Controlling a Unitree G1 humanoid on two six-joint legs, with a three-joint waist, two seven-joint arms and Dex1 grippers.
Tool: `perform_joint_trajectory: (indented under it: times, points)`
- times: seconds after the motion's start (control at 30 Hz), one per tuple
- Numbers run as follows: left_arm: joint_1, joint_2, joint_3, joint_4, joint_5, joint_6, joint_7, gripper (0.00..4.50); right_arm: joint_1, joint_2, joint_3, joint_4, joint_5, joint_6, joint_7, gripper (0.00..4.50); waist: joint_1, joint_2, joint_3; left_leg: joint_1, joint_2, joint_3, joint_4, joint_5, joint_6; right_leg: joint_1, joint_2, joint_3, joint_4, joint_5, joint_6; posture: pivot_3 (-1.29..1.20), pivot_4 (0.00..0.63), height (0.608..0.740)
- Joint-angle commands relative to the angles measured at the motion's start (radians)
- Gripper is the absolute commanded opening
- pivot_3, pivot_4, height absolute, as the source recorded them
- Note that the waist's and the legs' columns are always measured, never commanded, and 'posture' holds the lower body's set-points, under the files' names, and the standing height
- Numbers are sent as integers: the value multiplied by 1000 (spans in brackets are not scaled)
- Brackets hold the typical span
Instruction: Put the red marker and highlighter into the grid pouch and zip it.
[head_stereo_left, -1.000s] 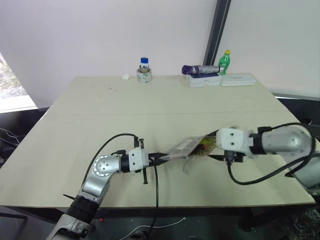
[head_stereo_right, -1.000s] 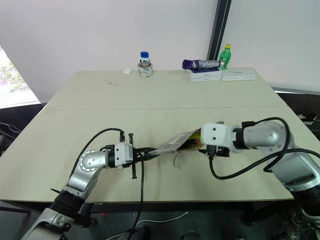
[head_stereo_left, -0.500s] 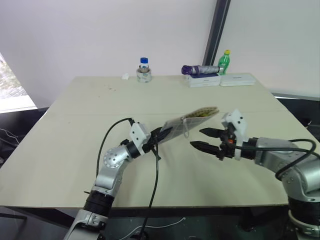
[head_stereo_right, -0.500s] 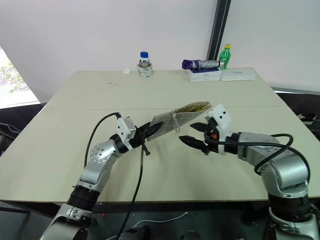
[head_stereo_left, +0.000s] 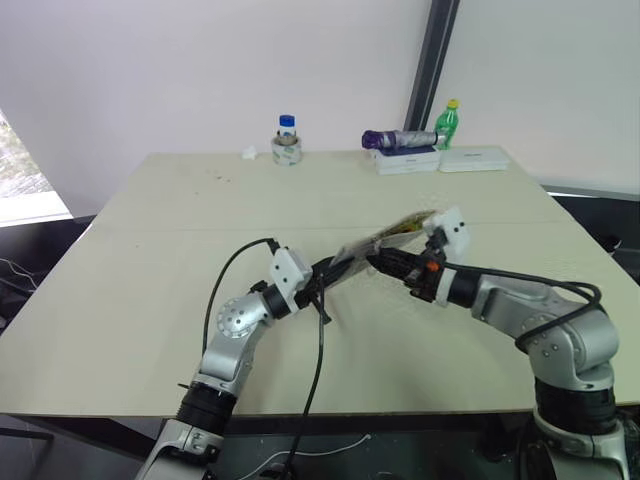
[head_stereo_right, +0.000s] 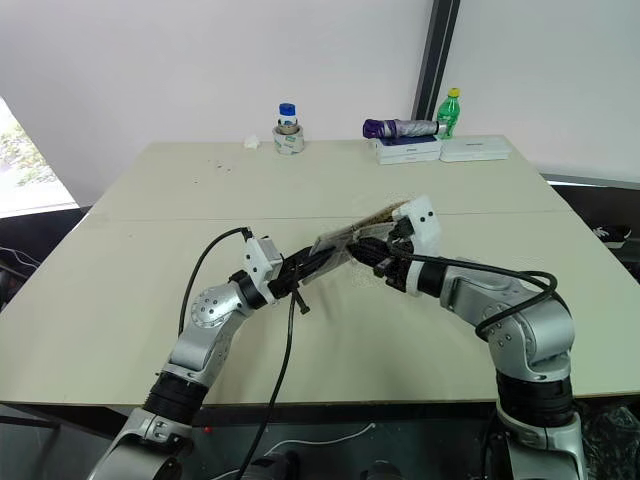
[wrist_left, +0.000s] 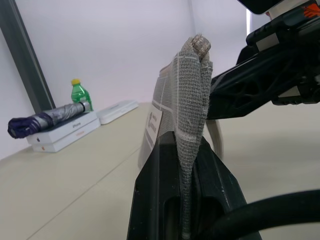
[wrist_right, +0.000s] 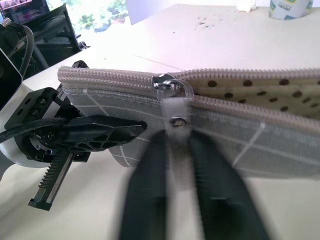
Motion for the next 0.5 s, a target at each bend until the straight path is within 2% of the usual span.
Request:
perform_joint_trajectory:
  times: [0.03, 0.13, 0.3, 0.5]
  points:
    - [-4, 9, 2, -46, 1, -15, -1, 0, -18, -11, -18, -5, 16, -18, -15, 45, 0, 0, 0, 0, 0, 0, 0, 0, 0, 0, 0, 0, 0, 0, 0, 0, 150, 736]
    - [0, 23, 4, -43, 14, -32, -2, 0, -22, -42, -37, 13, 6, -27, -17, 45, 0, 0, 0, 0, 0, 0, 0, 0, 0, 0, 0, 0, 0, 0, 0, 0, 150, 736]
    - [20, 82, 10, -47, 27, -71, -35, 0, -5, -199, -76, 107, -71, -85, 1, 45, 3, 0, 0, 0, 0, 0, 0, 0, 0, 0, 0, 0, 0, 0, 0, 0, 150, 736]
    - [59, 167, 14, -28, 38, -127, -91, 0, -21, -328, -106, 259, -148, -179, 7, 45, -2, 0, 0, 0, 0, 2, -1, 0, 0, 0, 0, 0, 0, 0, 0, 0, 150, 736]
